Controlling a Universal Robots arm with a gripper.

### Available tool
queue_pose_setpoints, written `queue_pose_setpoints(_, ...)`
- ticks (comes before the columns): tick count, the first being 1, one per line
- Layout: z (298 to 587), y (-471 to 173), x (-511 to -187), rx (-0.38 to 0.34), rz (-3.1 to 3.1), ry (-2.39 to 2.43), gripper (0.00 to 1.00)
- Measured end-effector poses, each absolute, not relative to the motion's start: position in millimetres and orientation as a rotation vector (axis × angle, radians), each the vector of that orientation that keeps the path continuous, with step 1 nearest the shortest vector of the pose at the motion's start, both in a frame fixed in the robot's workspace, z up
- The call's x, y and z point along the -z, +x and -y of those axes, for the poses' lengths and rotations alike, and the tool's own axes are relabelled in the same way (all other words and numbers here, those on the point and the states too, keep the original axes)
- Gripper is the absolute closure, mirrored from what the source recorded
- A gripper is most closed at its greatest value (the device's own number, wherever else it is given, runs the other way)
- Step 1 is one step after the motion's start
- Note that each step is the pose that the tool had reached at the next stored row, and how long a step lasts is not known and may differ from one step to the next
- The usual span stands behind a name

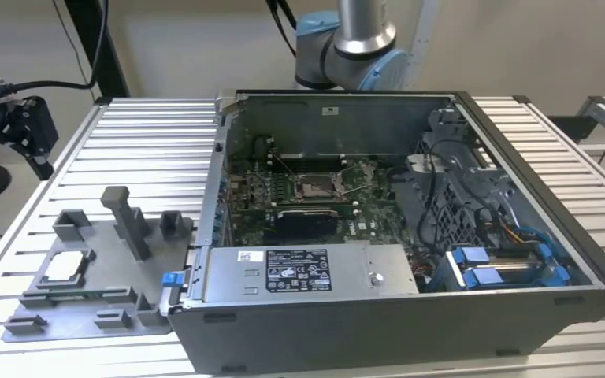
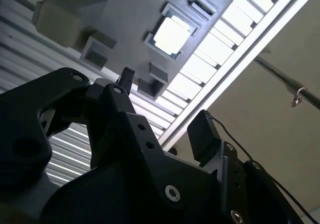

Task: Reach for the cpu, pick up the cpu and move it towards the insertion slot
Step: 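Pick up the cpu and move it towards the insertion slot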

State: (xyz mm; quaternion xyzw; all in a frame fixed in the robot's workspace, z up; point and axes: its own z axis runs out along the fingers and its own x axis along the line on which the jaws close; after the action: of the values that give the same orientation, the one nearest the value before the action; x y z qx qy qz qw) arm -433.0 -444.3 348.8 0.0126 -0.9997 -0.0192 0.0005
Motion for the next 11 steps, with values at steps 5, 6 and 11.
queue_pose_setpoints(5,444.4,-434.8,-342.3,0.06,3.14,0.04,0.0)
queue_pose_setpoints(6,444.4,-434.9,-341.2,0.06,3.14,0.04,0.0)
queue_pose_setpoints(11,444.3,-435.2,-335.5,0.06,3.14,0.04,0.0)
